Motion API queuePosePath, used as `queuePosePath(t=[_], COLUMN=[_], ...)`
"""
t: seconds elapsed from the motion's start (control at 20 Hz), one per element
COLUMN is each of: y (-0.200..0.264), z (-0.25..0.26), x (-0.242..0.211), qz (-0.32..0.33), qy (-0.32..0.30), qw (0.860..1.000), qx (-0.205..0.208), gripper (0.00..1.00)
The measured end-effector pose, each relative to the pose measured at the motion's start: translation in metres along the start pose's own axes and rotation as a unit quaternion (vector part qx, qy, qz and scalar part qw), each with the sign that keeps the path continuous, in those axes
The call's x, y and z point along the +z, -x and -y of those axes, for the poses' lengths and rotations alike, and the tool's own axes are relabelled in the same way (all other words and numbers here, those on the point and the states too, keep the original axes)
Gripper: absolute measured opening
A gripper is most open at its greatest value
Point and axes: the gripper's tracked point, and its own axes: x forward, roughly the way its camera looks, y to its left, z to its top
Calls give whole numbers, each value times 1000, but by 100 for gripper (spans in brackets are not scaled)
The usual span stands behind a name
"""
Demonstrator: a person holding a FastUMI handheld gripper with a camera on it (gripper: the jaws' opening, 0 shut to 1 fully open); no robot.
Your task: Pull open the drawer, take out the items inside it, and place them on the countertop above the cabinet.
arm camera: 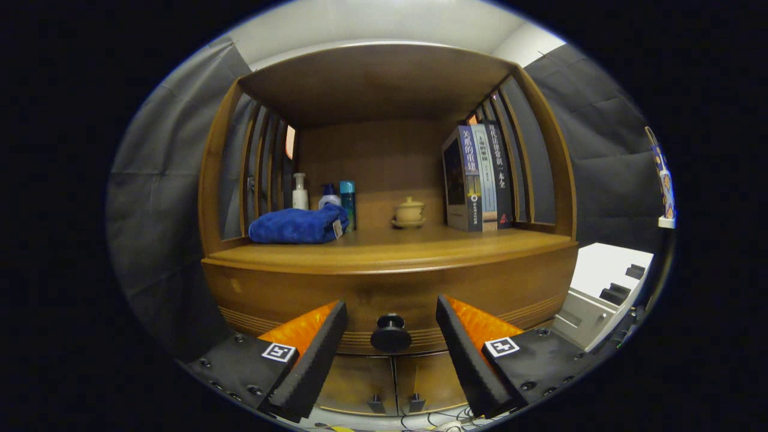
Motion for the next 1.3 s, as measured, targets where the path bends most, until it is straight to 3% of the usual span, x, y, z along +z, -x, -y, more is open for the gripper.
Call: queuePosePath(t=[0.35,0.7,1.0,1.3], y=[-18,-24,-30,-14], z=[-2,1,3,1], x=[-29,-30,-26,-27], qz=[-31,-35,-33,-27], qy=[6,-8,3,4], qw=[1000,999,999,1000], qx=[1,-9,4,0], gripper=[96,54,38,38])
